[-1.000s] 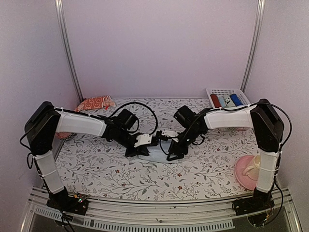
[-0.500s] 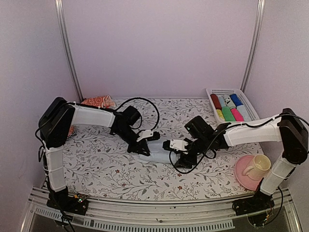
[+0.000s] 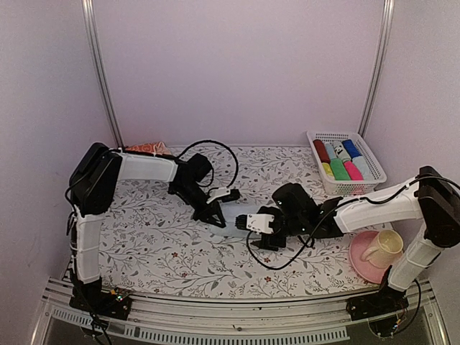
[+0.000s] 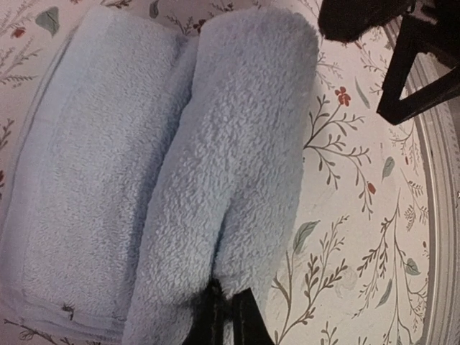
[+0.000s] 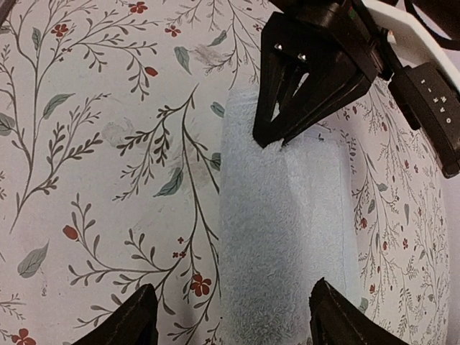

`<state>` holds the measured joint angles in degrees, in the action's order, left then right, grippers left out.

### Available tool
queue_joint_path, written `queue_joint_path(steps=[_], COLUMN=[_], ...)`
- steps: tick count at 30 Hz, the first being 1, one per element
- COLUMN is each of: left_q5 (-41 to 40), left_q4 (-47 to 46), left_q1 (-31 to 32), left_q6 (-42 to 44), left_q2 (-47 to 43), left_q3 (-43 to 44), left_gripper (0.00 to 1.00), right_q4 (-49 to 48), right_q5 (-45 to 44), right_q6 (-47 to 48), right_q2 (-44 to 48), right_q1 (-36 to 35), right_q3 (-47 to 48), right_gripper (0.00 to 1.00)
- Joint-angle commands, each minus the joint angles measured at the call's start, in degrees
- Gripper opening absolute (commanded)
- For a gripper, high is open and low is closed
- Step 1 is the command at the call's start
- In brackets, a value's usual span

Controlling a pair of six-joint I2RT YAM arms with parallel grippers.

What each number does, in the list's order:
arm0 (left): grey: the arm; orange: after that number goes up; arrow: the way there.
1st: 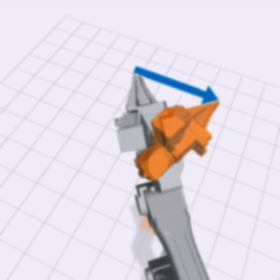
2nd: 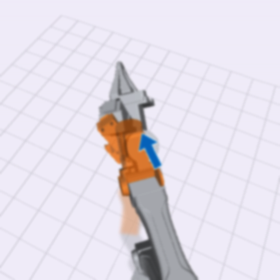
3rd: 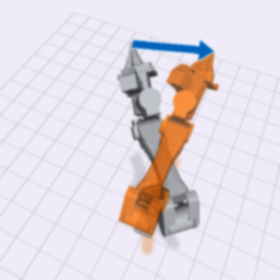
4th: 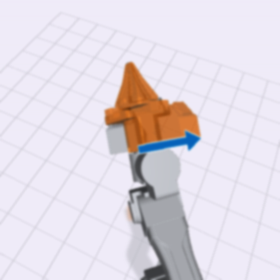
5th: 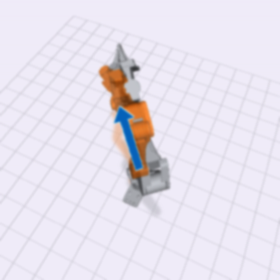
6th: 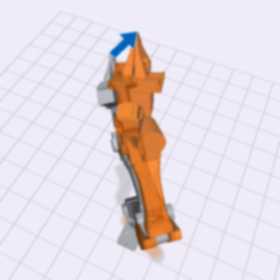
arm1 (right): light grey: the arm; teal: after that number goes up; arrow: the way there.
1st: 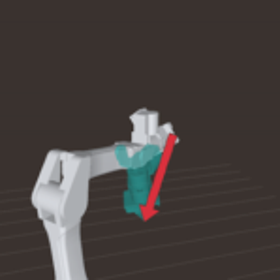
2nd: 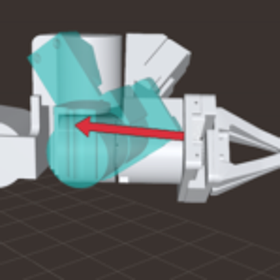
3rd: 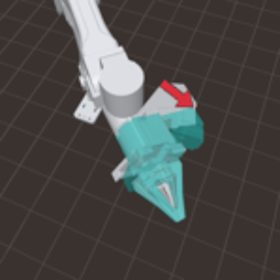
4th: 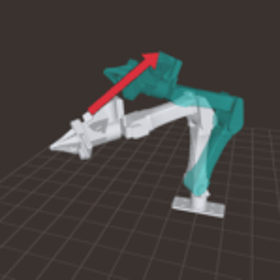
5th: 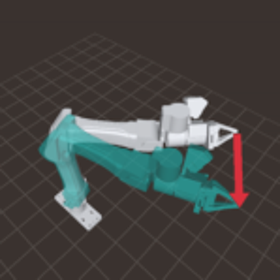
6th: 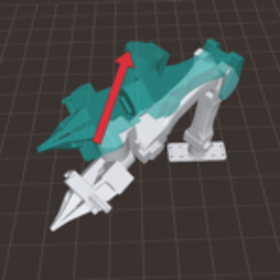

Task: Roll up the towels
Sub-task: Roll the towel at the center of the board.

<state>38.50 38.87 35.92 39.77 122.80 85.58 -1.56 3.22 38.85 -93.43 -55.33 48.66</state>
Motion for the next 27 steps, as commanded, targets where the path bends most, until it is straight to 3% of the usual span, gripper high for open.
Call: queue_joint_path(steps=[1, 19, 22, 27], left_q5=[-3.0, -1.0, -1.0, -0.6], left_q4=[3.0, 6.9, 7.3, 8.1], left_q1=[-2.0, -3.4, -3.5, -3.7], left_q6=[-1.0, 0.7, 1.0, 1.8], left_q2=[3.9, 7.2, 7.3, 7.5], left_q3=[1.3, 4.1, 4.1, 4.6], left_gripper=[0.00, 0.00, 0.01, 0.03], right_q4=[-4.2, -3.5, -2.2, 1.0], right_q5=[-4.1, -14.8, -15.4, -15.3], right_q6=[2.2, 3.6, 3.8, 2.4], right_q2=[-2.3, -13.9, -15.3, -17.9], right_q1=[-1.7, -2.1, -2.0, -1.5], right_q3=[1.2, 7.7, 8.7, 11.1], right_gripper=[0.73, 0.66, 0.59, 0.40])
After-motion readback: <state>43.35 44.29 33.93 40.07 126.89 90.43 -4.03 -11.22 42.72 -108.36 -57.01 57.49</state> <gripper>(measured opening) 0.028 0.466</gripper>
